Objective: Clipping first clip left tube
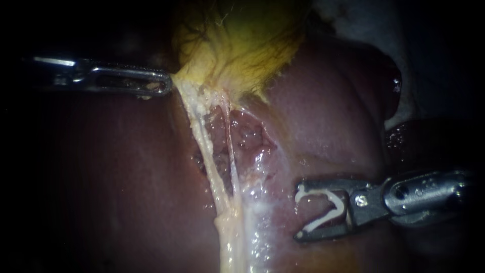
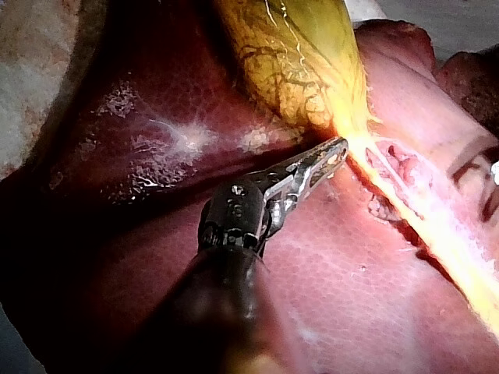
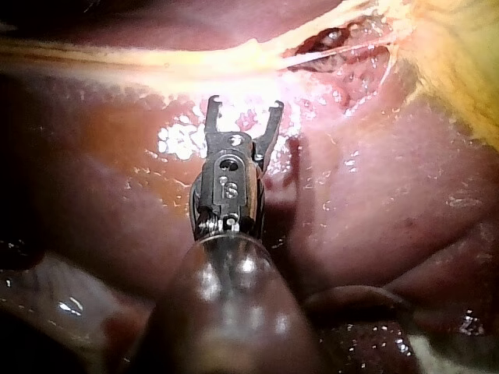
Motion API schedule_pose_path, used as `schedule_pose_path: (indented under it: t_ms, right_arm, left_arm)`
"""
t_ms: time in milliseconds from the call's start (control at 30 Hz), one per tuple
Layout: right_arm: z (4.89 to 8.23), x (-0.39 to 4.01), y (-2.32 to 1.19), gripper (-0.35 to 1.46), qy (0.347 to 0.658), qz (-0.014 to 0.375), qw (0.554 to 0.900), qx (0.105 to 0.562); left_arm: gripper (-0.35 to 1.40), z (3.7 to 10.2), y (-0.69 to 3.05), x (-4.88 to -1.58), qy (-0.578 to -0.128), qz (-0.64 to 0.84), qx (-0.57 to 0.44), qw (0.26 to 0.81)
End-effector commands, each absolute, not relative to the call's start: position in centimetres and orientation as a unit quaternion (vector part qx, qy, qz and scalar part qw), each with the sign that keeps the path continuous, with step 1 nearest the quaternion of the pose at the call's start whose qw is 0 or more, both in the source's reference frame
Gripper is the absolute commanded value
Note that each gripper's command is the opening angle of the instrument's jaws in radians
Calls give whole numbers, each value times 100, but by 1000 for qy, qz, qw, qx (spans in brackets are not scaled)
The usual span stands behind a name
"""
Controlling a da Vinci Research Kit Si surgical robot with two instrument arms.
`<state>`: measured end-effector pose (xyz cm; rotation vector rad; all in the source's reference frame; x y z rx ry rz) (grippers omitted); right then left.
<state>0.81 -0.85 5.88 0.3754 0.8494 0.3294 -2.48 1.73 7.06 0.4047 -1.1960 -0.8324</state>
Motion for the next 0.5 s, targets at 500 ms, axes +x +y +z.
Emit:
schedule_pose_path:
  t_ms: [500]
  right_arm:
    - [599, 97, -73, 53, 421, 126, 857, 269]
  left_arm:
    - [-35, 705, 173, -248, -543, -378, 183, 728]
